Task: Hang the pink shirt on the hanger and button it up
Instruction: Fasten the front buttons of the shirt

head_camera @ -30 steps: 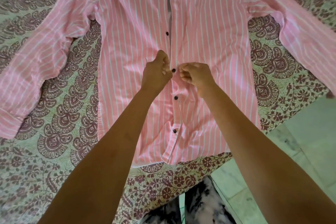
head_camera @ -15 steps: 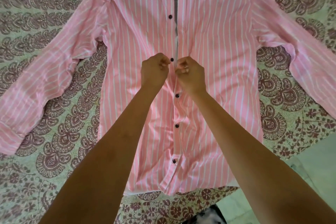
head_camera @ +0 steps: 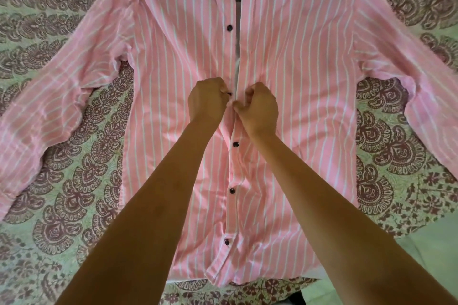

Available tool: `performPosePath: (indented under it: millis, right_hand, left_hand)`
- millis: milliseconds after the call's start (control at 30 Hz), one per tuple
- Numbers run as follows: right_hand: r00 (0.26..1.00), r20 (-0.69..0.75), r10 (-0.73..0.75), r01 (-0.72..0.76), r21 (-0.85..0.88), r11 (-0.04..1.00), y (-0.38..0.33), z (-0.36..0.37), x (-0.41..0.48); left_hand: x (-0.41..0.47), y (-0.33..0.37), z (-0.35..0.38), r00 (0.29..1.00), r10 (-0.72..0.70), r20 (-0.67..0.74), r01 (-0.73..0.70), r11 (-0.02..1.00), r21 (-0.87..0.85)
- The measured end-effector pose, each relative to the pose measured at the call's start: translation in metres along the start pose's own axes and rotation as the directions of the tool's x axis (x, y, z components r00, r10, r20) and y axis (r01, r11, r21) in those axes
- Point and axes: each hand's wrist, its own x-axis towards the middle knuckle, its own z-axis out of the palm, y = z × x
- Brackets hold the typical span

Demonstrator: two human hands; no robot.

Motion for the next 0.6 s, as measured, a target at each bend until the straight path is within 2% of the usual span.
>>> performPosePath:
  millis: [200, 333, 400, 433, 500, 567, 600]
  right_hand:
    - [0.992, 0.048, -0.115, 0.122, -0.189, 0.974, -0.011, -0.002, 0.0]
    - [0.977, 0.177, -0.121, 0.183, -0.397, 0.899, -0.03, -0.01, 0.013]
    - [0.978, 0.179, -0.111, 0.178, -0.417, 0.891, -0.036, -0.016, 0.02]
    - [0.981, 0.165, -0.103, 0.161, -0.391, 0.906, -0.037, -0.019, 0.022]
    - [0.993, 0.109, -0.041, 0.065, -0.228, 0.972, -0.028, -0.02, 0.024]
    - [0.989, 0.092, 0.116, -0.126, 0.114, 0.985, -0.016, -0.02, 0.021]
    - [0.971, 0.119, 0.209, -0.236, 0.313, 0.92, -0.013, -0.021, 0.018]
  left_hand:
    - [-0.002, 0.001, -0.002, 1.0, 0.0, -0.008, 0.0, 0.999, -0.037]
    - [-0.002, -0.001, -0.002, 0.999, -0.024, -0.041, 0.022, 0.998, -0.053]
    - [-0.003, 0.001, -0.004, 0.998, -0.052, -0.035, 0.049, 0.995, -0.082]
    - [-0.003, 0.003, -0.004, 0.997, -0.066, -0.037, 0.062, 0.993, -0.099]
    - [-0.005, 0.007, -0.005, 0.995, -0.088, -0.044, 0.082, 0.99, -0.117]
    - [-0.006, 0.012, -0.007, 0.994, -0.104, -0.042, 0.098, 0.988, -0.119]
    - [-0.006, 0.015, -0.007, 0.994, -0.108, -0.035, 0.102, 0.987, -0.124]
